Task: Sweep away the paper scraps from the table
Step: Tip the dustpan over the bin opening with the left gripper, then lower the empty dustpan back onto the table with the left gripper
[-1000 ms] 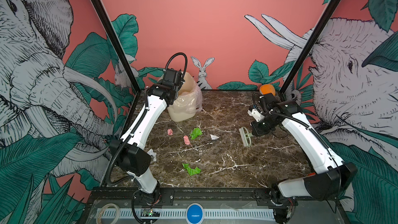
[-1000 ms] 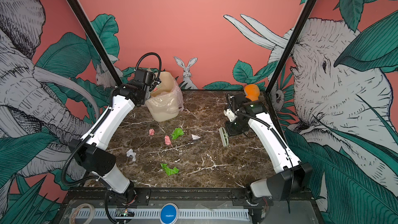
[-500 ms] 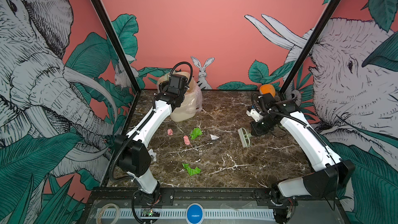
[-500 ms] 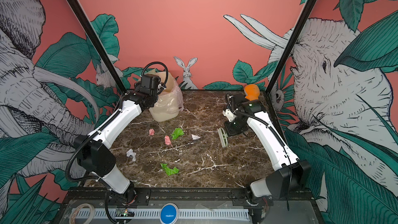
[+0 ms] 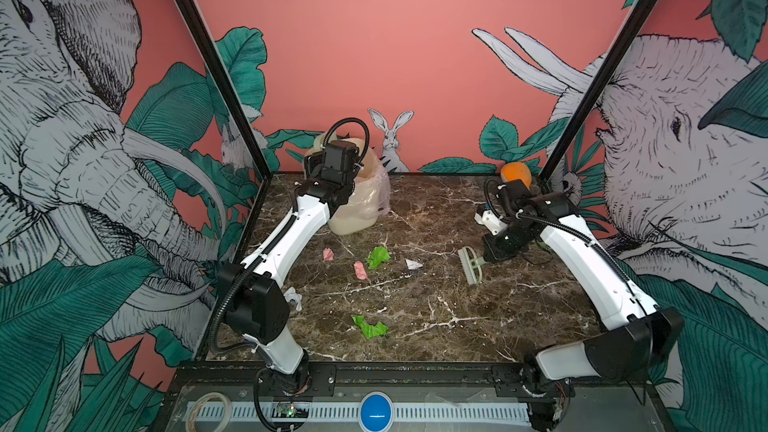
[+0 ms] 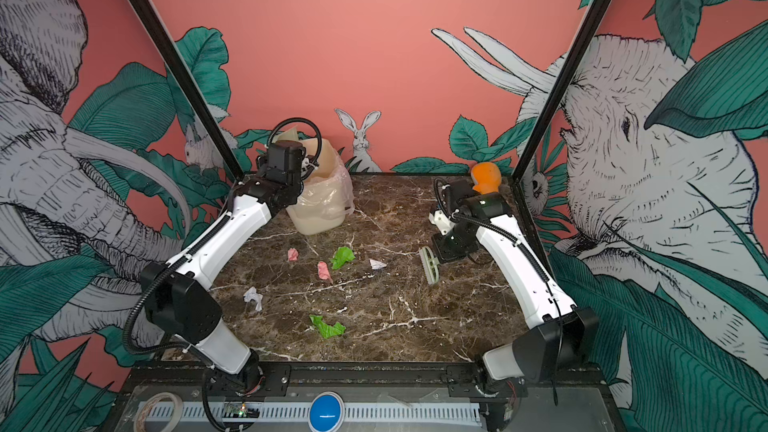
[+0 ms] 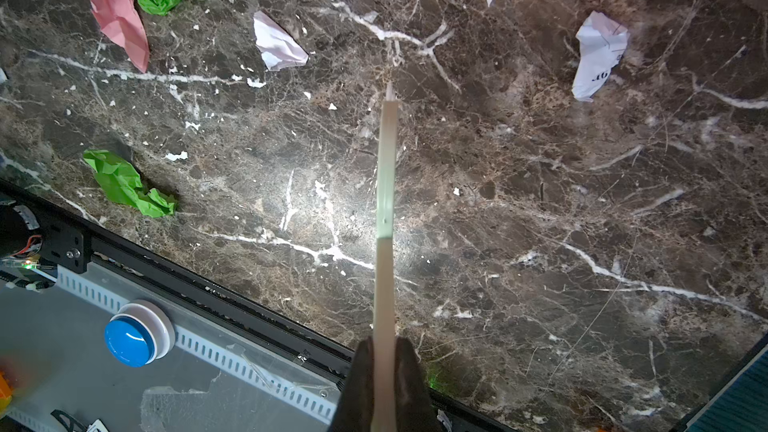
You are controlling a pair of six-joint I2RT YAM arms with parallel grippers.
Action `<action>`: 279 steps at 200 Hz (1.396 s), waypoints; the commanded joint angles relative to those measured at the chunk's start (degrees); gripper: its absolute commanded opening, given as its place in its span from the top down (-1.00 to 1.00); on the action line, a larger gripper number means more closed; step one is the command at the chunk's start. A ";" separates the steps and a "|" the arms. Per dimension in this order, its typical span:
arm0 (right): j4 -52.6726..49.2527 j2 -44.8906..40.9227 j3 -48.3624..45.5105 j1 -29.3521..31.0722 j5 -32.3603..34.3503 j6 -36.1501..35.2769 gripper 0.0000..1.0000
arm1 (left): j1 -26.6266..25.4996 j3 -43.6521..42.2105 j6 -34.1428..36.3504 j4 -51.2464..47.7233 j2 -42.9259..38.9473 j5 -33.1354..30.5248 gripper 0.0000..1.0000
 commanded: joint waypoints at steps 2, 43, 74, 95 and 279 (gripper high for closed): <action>-0.37 -0.57 -0.20 -0.15 1.08 -0.65 1.00 | -1.25 1.82 -4.29 -2.27 -4.67 0.73 0.95; -2.00 1.80 3.61 -0.19 11.21 -3.11 1.00 | -8.24 8.89 -20.35 -15.10 -6.11 6.54 0.94; -3.13 5.19 9.39 -0.85 19.39 -5.08 1.00 | -16.08 9.63 -34.56 -22.43 -6.89 13.66 0.93; -2.70 7.16 12.42 -2.26 22.11 -5.81 1.00 | -20.48 8.00 -43.92 -25.68 -7.66 21.44 0.93; 9.01 24.01 14.29 -10.03 27.43 -16.88 1.00 | -29.28 -21.88 -64.70 -13.98 -2.29 61.96 0.90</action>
